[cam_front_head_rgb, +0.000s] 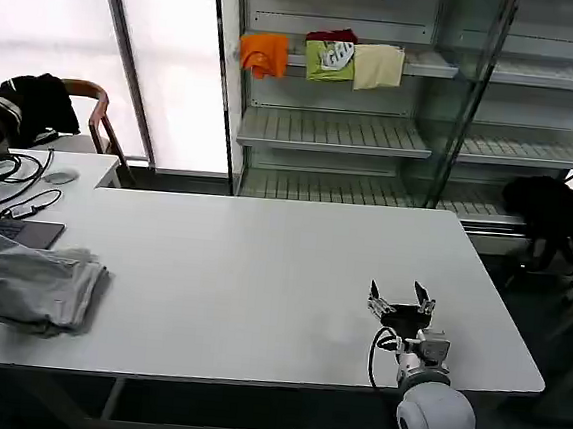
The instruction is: Fold and organize the clothes.
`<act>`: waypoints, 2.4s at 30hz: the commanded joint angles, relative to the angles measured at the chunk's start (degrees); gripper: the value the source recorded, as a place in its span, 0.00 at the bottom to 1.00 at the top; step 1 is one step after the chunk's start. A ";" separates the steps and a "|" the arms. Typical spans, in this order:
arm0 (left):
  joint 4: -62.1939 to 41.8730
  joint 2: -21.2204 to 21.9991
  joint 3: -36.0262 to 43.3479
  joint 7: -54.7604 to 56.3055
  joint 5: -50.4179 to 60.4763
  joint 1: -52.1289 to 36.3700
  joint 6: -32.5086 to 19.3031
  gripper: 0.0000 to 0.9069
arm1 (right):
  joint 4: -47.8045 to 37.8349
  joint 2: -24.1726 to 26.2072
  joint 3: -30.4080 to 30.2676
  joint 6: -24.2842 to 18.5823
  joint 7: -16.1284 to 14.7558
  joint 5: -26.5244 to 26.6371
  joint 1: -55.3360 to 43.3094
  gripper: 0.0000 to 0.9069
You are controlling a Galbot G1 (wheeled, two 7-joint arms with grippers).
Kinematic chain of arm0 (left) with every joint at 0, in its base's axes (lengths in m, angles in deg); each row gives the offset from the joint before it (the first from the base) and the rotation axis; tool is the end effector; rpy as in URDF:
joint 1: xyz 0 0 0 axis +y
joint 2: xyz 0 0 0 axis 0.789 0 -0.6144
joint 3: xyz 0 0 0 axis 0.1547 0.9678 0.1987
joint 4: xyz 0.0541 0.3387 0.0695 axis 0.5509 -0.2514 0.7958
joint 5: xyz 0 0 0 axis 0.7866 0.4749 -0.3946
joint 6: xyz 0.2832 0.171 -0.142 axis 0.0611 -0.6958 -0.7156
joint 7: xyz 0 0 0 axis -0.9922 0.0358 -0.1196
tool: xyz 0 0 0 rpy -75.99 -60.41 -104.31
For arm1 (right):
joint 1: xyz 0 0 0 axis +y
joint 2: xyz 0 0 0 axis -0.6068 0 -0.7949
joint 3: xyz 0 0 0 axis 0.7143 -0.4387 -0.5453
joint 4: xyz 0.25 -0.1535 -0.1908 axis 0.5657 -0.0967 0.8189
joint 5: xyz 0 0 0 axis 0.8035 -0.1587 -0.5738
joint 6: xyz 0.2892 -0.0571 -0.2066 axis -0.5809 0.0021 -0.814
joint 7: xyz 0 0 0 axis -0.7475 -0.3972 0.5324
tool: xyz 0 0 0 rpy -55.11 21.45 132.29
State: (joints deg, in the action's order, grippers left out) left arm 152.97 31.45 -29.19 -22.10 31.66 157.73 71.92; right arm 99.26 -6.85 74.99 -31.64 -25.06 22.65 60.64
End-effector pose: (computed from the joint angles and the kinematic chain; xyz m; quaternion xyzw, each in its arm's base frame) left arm 0.2645 0.3674 -0.1823 0.1582 -0.9742 -0.0398 0.1559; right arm 0.2886 -0.0158 -0.2390 -0.0023 -0.9948 0.0356 0.0950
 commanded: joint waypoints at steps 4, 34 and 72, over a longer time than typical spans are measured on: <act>5.97 -1.33 1.66 -0.03 2.87 -0.82 0.29 0.01 | 0.47 0.24 0.70 -0.07 -0.03 0.17 0.66 1.00; 18.74 14.11 53.93 9.55 18.30 -17.15 6.83 0.01 | 0.55 -3.43 4.04 1.31 -0.90 -4.78 4.94 1.00; 18.53 15.98 39.51 15.04 18.99 -17.77 6.86 1.00 | -3.28 -8.09 -9.99 6.27 2.16 15.62 -5.20 1.00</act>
State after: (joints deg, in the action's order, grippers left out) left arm 168.58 54.11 21.03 -8.62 47.52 137.98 77.74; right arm 96.38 -13.49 69.90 -27.67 -25.40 26.33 59.68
